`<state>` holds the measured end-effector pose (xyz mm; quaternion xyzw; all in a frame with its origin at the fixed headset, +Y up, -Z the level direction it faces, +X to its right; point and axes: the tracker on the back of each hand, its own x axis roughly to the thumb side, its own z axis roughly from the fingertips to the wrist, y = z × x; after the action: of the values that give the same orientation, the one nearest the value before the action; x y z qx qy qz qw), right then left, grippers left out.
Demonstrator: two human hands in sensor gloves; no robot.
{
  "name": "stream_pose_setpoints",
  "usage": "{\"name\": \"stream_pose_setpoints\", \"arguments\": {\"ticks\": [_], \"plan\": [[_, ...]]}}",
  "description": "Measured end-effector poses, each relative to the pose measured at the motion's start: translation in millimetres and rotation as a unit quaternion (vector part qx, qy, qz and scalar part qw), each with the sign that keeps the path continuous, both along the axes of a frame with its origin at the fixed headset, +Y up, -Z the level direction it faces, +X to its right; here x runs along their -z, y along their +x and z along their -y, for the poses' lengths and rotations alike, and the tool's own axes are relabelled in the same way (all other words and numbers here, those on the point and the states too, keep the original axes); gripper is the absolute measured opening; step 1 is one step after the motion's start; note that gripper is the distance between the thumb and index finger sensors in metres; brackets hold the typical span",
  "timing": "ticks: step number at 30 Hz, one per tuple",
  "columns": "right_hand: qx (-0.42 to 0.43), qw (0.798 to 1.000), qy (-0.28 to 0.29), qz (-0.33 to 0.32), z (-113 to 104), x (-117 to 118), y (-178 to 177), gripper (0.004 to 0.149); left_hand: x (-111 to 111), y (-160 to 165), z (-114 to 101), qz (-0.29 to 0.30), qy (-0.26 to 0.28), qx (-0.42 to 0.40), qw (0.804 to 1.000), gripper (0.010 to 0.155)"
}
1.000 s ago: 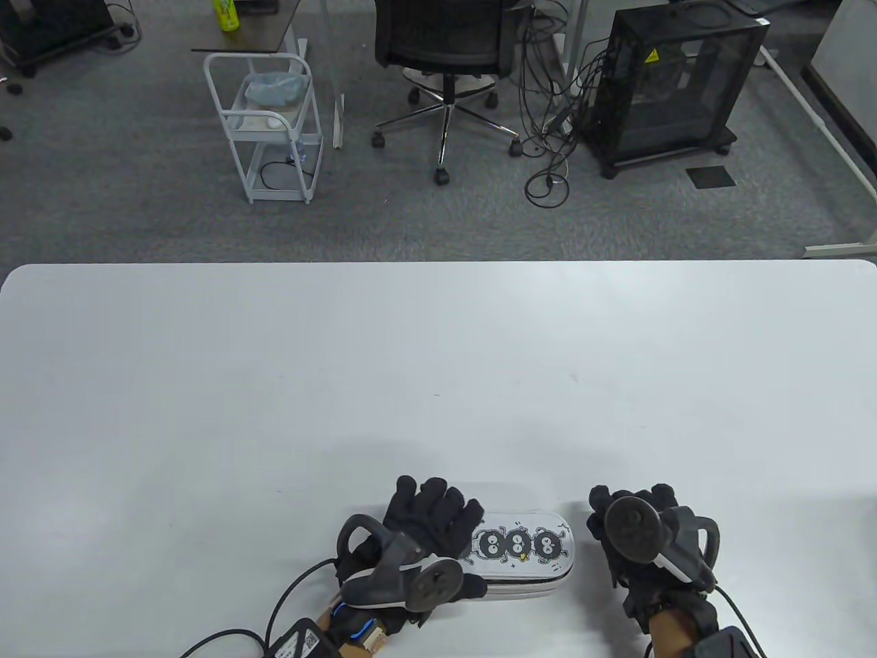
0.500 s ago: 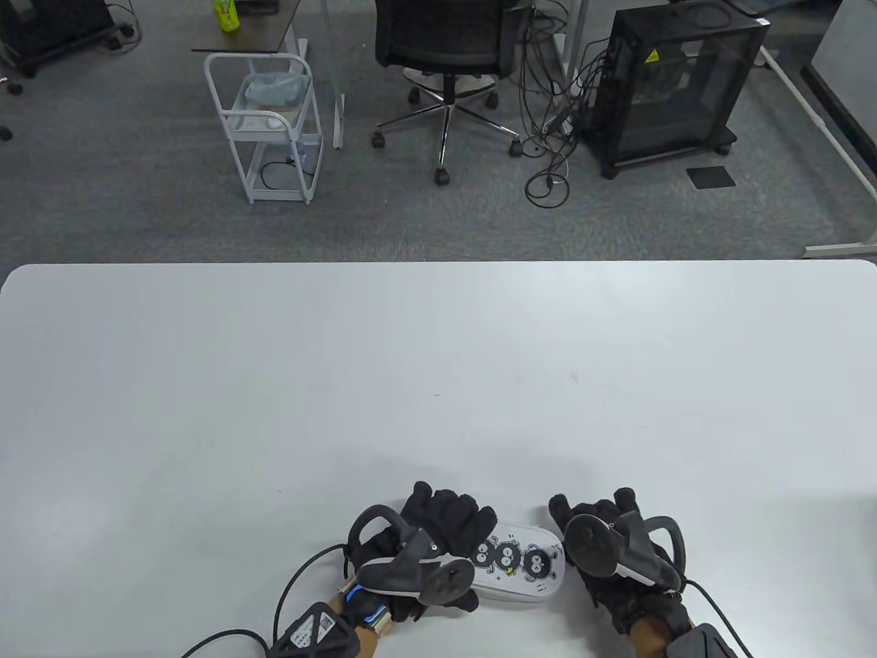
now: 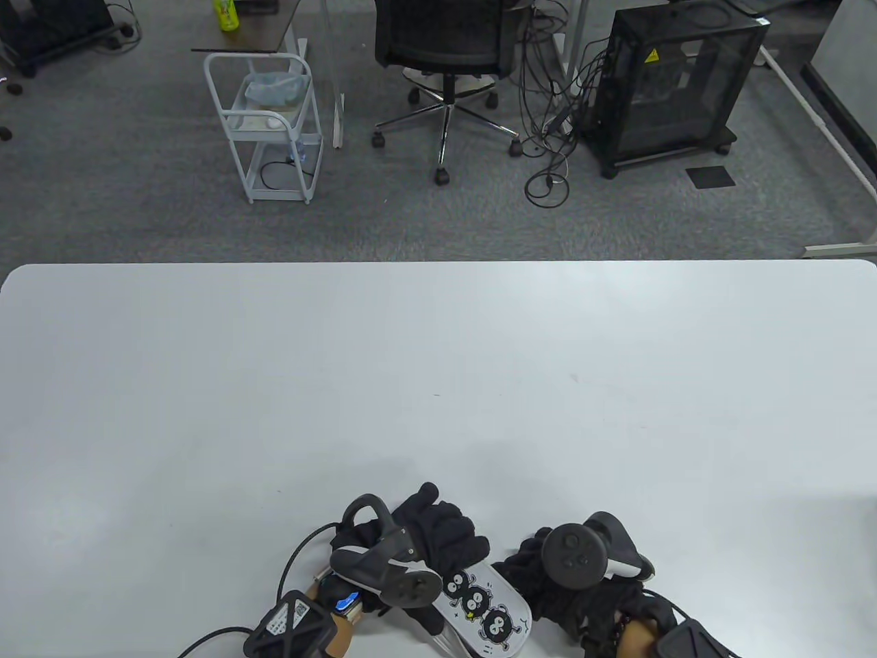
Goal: Pack double-layer zippered pencil case
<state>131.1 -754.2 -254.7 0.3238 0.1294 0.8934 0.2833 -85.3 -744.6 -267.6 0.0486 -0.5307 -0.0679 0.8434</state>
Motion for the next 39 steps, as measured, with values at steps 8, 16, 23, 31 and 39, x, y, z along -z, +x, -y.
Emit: {"name": "stream_pose_setpoints", "arguments": {"ticks": [8,16,23,31,39], "plan": [[-0.157,0.973,0.159,0.049,-9.4,7.6,14.3,0.047,4.9,-0.1,-4.2,-0.086,-0.015,0.017,0.996,0.104],[-0.221,0.935,0.238,0.146,-22.0,14.0,40.0,0.046,14.1,-5.6,-5.9,-0.19,0.006,0.023,0.981,0.093],[-0.218,0.956,0.128,0.151,-16.2,8.1,23.7,0.047,17.0,-4.5,-8.6,-0.257,0.03,-0.011,0.966,0.089],[-0.137,0.968,0.149,0.15,-6.4,2.5,-21.4,0.05,11.8,15.8,-4.2,-0.297,0.013,-0.045,0.954,0.089],[-0.152,0.959,0.148,0.189,-6.5,5.3,3.6,0.05,-0.1,7.4,-20.9,-0.237,-0.082,-0.152,0.956,0.073]]}}
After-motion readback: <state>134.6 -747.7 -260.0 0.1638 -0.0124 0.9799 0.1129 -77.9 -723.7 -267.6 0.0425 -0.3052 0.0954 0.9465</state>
